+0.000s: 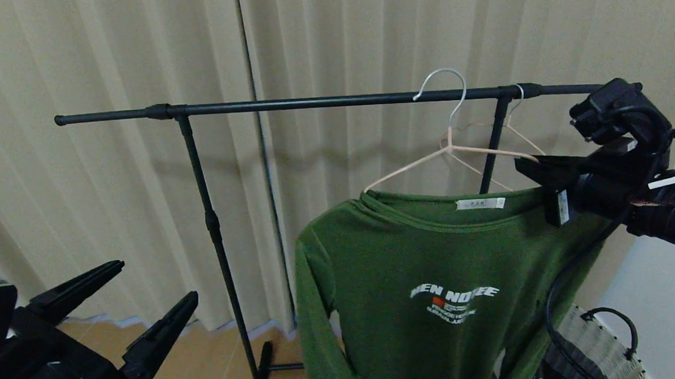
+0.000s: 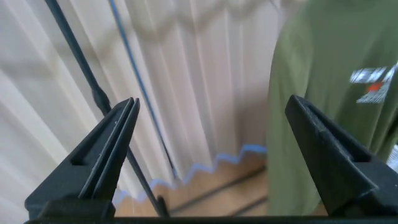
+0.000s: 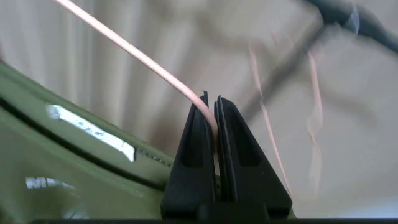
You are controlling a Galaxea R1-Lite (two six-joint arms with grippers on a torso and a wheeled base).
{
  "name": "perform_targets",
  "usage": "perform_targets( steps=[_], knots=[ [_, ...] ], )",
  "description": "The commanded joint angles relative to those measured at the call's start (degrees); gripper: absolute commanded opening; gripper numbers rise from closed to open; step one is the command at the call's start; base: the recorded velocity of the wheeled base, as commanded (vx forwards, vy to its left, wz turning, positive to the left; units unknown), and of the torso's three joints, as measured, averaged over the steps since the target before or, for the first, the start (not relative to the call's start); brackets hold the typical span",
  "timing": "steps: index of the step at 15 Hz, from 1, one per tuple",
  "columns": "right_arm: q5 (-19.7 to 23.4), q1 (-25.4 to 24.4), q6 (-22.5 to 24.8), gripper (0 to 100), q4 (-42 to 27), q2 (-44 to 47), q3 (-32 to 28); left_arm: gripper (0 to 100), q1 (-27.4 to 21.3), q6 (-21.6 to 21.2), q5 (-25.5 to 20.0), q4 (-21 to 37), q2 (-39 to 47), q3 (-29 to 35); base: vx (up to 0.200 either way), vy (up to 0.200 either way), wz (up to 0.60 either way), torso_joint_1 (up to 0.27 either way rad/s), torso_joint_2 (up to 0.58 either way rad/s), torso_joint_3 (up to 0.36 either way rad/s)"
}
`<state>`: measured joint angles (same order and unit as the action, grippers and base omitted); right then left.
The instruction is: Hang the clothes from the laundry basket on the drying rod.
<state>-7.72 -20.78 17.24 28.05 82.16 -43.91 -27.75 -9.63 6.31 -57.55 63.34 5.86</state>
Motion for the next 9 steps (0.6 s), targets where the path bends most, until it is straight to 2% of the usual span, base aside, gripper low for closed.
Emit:
perform_targets(
  steps=[1,3,5,9],
  knots=[
    [-3.01,0.31,-0.01,0,-3.35,-1.66,-0.56,100,0.41,-1.36,0.01,0.07,-2.96,0.02,0.0,0.0,0.0,0.0,0.0,0.0],
    [-5.29,1.36,-0.27,0,-7.75,-1.92,-1.18,100,0.41,-1.8,0.01,-0.02,-4.1,-0.06,0.0,0.0,0.0,0.0,0.0,0.0],
    [-5.73,3.38,-0.89,0,-8.54,-1.66,-1.27,100,0.41,-1.71,0.01,-0.02,-5.07,0.2,0.0,0.0,0.0,0.0,0.0,0.0],
    [-8.28,4.53,-7.75,0,-8.54,-0.16,-3.46,100,0.5,-1.62,0.1,0.07,-5.07,0.29,0.0,0.0,0.0,0.0,0.0,0.0]
  ],
)
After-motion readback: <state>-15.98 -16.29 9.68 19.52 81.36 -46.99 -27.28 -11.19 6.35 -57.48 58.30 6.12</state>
